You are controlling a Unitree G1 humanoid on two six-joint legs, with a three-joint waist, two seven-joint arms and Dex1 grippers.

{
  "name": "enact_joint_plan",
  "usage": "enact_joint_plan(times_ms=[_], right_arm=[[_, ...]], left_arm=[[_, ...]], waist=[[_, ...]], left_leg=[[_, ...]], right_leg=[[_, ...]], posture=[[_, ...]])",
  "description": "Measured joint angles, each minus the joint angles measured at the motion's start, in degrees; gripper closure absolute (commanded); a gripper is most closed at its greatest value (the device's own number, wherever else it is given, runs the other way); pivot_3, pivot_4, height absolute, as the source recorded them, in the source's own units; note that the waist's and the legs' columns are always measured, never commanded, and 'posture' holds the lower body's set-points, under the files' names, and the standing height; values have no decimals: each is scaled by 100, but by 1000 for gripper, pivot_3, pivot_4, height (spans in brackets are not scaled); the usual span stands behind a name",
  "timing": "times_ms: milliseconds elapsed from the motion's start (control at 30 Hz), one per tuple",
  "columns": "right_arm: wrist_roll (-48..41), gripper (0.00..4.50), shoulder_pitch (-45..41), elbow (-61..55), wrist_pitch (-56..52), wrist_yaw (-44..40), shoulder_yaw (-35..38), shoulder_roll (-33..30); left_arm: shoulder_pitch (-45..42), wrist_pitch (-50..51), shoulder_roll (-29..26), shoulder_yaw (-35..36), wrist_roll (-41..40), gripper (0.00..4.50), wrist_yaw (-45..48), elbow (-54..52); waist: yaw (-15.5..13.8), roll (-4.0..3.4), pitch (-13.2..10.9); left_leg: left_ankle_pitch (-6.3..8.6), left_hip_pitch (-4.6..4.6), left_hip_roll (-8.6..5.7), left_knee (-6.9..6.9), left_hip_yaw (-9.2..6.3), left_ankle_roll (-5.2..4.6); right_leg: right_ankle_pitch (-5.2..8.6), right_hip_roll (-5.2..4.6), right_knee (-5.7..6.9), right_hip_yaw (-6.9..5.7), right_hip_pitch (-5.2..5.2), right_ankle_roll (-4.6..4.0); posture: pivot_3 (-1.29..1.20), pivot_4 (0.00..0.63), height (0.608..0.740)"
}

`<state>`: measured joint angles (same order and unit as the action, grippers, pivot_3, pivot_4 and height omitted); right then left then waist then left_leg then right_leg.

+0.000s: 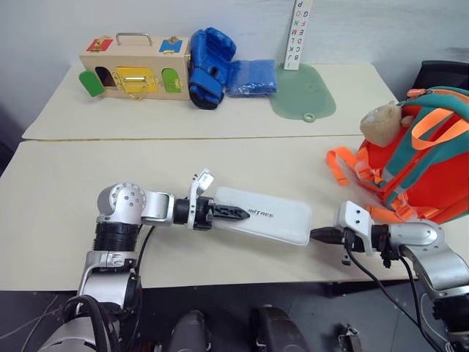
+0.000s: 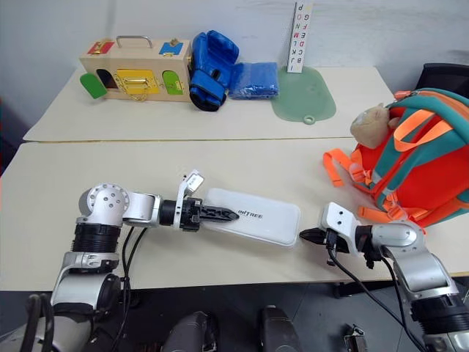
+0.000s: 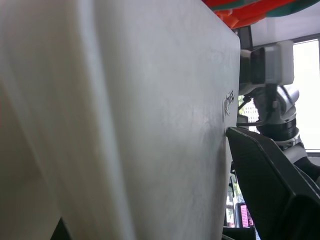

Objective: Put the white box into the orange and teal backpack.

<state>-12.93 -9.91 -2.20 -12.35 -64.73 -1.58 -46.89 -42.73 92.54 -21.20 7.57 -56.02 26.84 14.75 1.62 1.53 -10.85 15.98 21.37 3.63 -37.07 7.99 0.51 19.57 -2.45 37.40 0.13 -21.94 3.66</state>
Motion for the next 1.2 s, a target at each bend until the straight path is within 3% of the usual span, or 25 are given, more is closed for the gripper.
enact_joint_plan(times_ms=[167, 367, 533, 933, 1067, 1200], right_arm=[[3, 4500, 7, 4, 6, 179, 25, 7], [5, 4500, -32, 26, 10, 251, 25, 68], [12, 4500, -93, 39, 27, 293, 21, 135], [20, 4500, -111, 120, 135, 291, -23, 202], [33, 4500, -194, 205, 186, 287, -42, 203], [69, 4500, -266, 272, 225, 231, -48, 200]], left_arm=[[-79, -8, 52, 161, 93, 1922, -172, -12], [35, -73, 156, 128, 485, 41, -255, -96], [32, -75, 32, 129, 626, 41, -216, -149], [59, -17, -1250, 242, 378, 41, 764, -27], [97, -209, -1269, -40, 561, 41, 1039, 152], [90, -606, -1838, -530, 911, 41, 1577, 483]], waist=[[-1, 1, -1], [5, 6, -4], [8, 7, -4], [15, 11, -6], [10, 14, -8], [47, 17, -10]], left_leg=[[0, 0, -1, 0, 2, 0], [0, 2, 2, 3, 10, 2], [-1, 12, 4, 4, 17, 3], [-5, 28, 8, 4, 31, 9], [-4, 28, 7, 2, 32, 8], [-3, 29, 13, 14, 38, 12]], right_leg=[[0, 0, -1, 2, 0, 0], [0, 4, 0, 9, -9, 0], [0, 6, 3, 15, -25, 0], [1, 3, 15, 19, -53, -3], [1, 1, 15, 18, -53, -3], [6, 4, 15, 17, -64, -11]], posture=[[0, 150, 740], [0, 150, 740], [0, 150, 740], [0, 150, 740], [0, 150, 740], [0, 150, 740]])
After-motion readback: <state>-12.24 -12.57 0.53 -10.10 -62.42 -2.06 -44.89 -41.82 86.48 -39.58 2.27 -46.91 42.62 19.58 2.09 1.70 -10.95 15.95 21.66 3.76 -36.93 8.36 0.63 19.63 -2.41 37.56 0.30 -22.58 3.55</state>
